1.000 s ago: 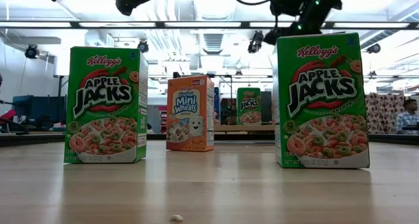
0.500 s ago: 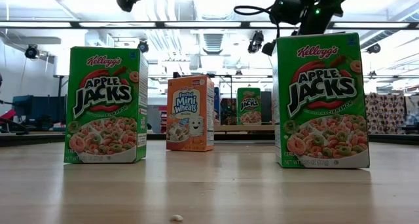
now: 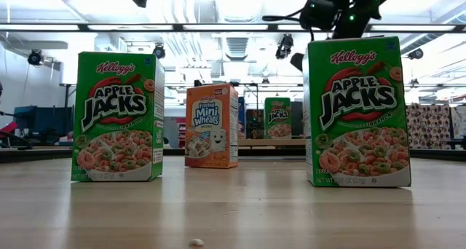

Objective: Stack cereal on shelf
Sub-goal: Put the bottom right orange cereal box on the shelf

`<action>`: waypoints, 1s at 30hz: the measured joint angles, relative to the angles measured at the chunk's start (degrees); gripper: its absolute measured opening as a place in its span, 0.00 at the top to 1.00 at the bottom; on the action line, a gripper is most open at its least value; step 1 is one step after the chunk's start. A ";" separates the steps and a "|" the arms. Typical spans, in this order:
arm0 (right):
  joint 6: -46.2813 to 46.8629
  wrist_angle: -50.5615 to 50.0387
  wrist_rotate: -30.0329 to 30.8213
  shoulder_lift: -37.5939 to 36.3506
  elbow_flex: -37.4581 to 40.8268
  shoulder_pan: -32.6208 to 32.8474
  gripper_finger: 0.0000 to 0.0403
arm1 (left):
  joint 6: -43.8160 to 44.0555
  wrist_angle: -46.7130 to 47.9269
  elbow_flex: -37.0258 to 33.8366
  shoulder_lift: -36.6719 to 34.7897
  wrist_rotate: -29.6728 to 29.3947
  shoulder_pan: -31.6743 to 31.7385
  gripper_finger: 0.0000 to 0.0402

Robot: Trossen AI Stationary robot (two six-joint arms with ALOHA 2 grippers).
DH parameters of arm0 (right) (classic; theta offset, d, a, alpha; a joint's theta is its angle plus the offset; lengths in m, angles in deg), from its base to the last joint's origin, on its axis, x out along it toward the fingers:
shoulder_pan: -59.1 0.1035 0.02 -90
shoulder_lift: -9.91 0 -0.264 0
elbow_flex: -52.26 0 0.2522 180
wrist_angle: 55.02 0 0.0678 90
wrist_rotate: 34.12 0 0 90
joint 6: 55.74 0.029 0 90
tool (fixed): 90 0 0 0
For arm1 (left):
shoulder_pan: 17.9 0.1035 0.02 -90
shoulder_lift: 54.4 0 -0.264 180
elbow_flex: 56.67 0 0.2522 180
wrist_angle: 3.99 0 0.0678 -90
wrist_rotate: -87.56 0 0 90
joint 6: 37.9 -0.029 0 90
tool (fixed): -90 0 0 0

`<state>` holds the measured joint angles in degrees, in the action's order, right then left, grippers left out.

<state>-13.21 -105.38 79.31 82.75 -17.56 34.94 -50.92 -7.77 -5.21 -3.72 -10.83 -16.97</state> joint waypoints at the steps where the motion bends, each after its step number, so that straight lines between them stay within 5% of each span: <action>1: 0.49 -0.13 0.69 0.00 0.33 -0.09 0.97 | -0.02 0.00 0.00 -0.04 0.00 0.00 0.52; 30: 5.95 2.49 1.24 2.67 -5.86 0.01 0.97 | 0.17 0.56 0.00 0.13 0.00 0.00 0.52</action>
<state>-7.25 -102.90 80.54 85.42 -23.42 34.96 -50.75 -7.21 -5.21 -3.59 -10.83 -16.97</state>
